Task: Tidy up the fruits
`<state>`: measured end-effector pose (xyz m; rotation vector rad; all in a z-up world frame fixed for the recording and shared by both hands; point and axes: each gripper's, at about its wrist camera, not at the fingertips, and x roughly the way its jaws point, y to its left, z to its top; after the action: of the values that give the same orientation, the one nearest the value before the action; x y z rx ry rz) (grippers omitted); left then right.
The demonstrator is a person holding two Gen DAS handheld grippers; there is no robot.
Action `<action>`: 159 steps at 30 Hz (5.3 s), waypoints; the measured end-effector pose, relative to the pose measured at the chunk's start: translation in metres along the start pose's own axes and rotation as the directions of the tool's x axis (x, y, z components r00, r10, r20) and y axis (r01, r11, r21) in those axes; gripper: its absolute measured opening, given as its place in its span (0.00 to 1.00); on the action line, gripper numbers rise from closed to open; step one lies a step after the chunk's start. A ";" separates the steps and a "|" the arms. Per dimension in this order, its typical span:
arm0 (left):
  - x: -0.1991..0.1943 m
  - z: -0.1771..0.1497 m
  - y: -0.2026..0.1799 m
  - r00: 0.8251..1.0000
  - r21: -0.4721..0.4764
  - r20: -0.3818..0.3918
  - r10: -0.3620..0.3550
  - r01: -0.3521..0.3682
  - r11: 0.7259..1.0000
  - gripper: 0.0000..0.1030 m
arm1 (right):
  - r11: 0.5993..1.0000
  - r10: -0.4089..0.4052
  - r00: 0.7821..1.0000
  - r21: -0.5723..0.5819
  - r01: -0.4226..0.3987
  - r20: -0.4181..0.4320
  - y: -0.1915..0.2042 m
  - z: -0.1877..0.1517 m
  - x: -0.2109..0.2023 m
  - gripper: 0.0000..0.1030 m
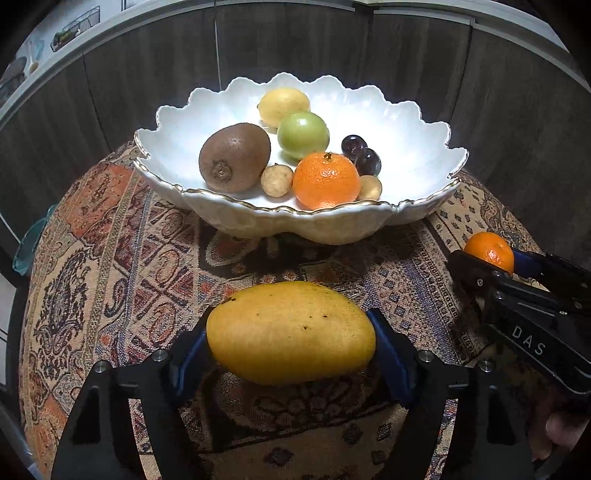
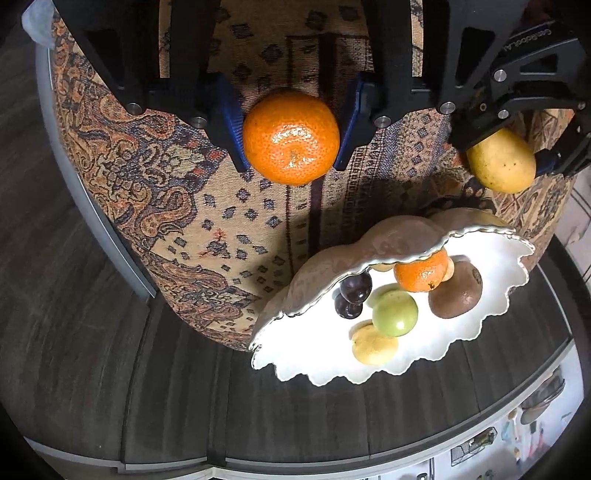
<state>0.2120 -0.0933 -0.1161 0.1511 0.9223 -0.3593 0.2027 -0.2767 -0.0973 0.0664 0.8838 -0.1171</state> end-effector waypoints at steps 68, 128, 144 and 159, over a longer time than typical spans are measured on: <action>-0.019 0.109 0.030 0.984 -0.022 0.175 0.012 -0.008 1.000 0.75 | 0.998 0.031 0.980 -0.064 -0.019 0.196 0.016 0.108 -0.010 0.45; -0.137 0.042 0.021 0.928 -0.115 0.323 0.185 -0.155 0.981 1.00 | 0.995 -0.096 0.926 0.015 0.097 0.365 0.014 0.049 -0.132 0.93; -0.167 0.004 0.016 0.917 -0.150 0.339 0.211 -0.169 0.974 1.00 | 0.997 -0.080 0.928 0.021 0.077 0.364 0.018 0.015 -0.163 0.93; -0.188 -0.043 0.010 0.903 -0.177 0.330 0.274 -0.226 0.958 1.00 | 0.997 -0.078 0.938 0.016 0.077 0.338 0.019 -0.029 -0.179 0.93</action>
<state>0.0798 -0.0275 0.0082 0.0764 0.5597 -0.0772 0.0706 -0.2412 0.0236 0.0120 0.5414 -0.1974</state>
